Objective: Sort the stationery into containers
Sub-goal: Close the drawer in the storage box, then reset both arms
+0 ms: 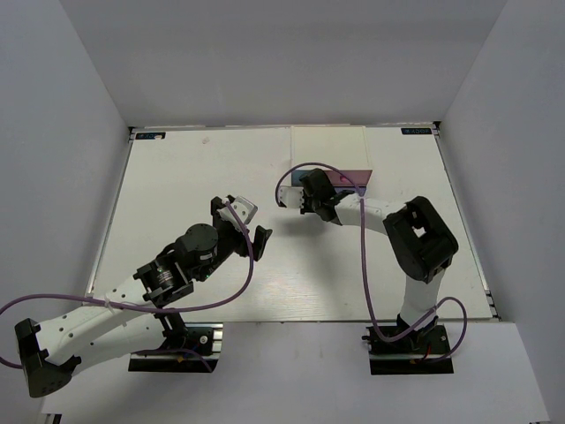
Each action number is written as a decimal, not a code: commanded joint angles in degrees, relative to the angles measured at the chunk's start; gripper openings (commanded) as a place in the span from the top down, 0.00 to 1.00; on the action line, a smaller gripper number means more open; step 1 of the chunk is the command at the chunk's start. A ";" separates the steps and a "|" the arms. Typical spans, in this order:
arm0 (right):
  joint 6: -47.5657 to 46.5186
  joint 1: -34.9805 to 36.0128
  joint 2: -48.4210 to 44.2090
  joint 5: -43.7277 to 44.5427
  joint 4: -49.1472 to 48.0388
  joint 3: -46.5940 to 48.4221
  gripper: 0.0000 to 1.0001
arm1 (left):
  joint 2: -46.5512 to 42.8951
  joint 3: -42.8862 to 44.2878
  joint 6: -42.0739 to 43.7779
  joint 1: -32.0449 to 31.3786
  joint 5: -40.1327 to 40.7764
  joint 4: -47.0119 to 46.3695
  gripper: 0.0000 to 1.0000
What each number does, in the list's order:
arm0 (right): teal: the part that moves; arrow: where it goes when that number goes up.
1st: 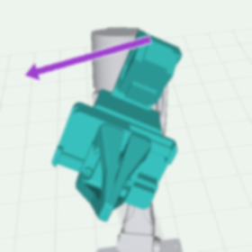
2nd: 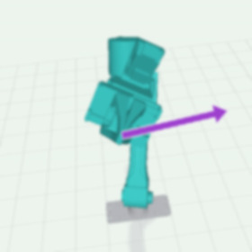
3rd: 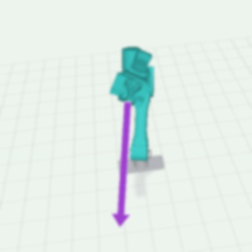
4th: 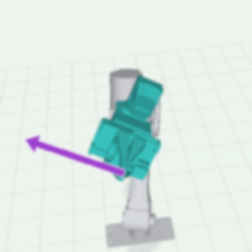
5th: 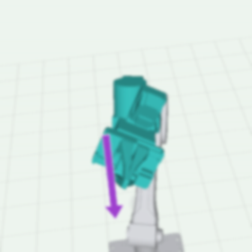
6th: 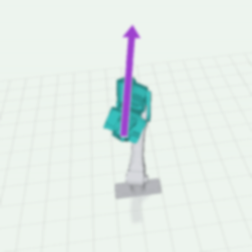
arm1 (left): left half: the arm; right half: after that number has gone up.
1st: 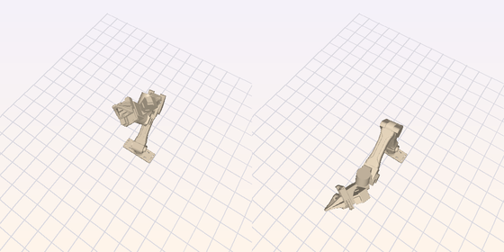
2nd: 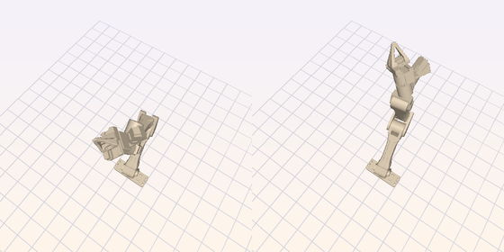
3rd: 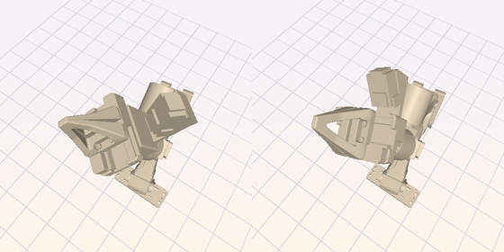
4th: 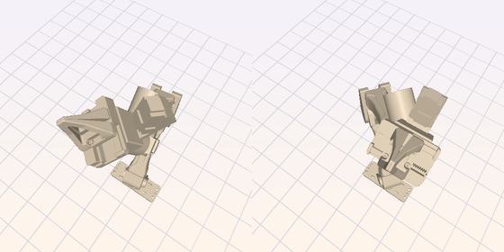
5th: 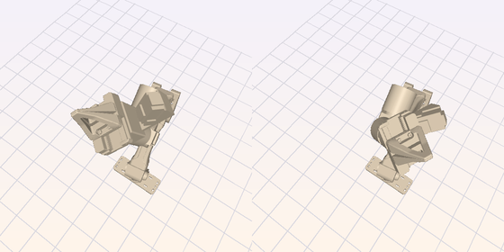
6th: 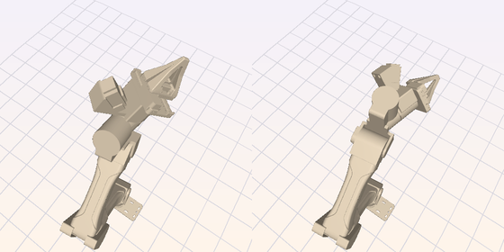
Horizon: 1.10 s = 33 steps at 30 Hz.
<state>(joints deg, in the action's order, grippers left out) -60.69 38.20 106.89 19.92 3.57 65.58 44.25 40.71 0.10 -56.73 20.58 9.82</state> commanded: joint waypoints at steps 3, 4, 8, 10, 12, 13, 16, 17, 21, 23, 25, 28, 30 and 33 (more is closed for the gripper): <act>-5.84 -0.84 1.30 5.64 -12.96 -1.06 1.00 | -0.74 -0.45 0.60 0.13 0.25 -1.30 0.03; -6.37 -0.84 1.39 6.18 -14.02 -1.42 1.00 | -0.74 -0.45 0.60 0.13 0.25 -1.30 0.03; -7.43 -1.10 2.00 7.06 -16.93 -2.39 1.00 | -0.74 -0.45 0.60 0.13 0.25 -1.30 0.03; -7.43 -0.93 1.92 6.80 -16.15 -2.56 1.00 | -0.22 -0.45 0.60 0.13 0.25 -1.30 0.03; -7.26 -0.67 -0.01 4.08 -14.04 -3.26 1.00 | -0.22 -0.45 0.60 0.13 0.25 -1.30 0.03; -6.91 -0.58 -0.80 2.68 -8.90 -4.40 1.00 | -0.22 -0.45 0.60 0.13 0.25 -1.30 0.03; -2.44 -0.31 -6.76 -8.54 2.33 -4.15 1.00 | -0.22 -0.45 0.60 0.13 0.25 -1.30 0.03; -0.16 -0.49 -9.13 -11.37 3.79 -4.23 1.00 | -0.22 -0.45 0.60 0.13 -0.53 -1.30 0.03; 6.97 -0.66 -18.97 -21.29 10.74 -5.46 0.66 | -0.22 -0.98 1.13 0.13 -1.86 -1.83 0.03; 12.23 -0.84 -21.97 -23.08 12.16 -6.60 0.10 | -0.22 -0.98 1.13 0.13 -3.43 -1.83 0.03; 17.60 -0.84 -28.39 -25.20 10.94 -8.18 0.10 | -0.22 -0.98 1.13 0.13 -4.14 -1.83 0.02; 28.67 -1.10 -33.93 -23.18 11.71 -7.93 0.10 | 1.19 -0.45 1.13 0.13 -4.67 -1.83 0.01; 34.75 -1.02 -37.18 -20.81 12.94 -7.22 0.10 | 1.89 0.16 1.13 0.13 -4.67 -1.30 0.01; 39.83 -0.84 -42.09 -20.80 13.39 -8.79 0.10 | 3.56 1.38 1.13 0.13 -5.98 -1.30 0.01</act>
<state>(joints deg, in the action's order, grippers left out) -31.79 37.50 68.71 -0.62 14.92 58.15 47.03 40.03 0.71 -56.73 16.75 8.62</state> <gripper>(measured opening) 0.900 0.987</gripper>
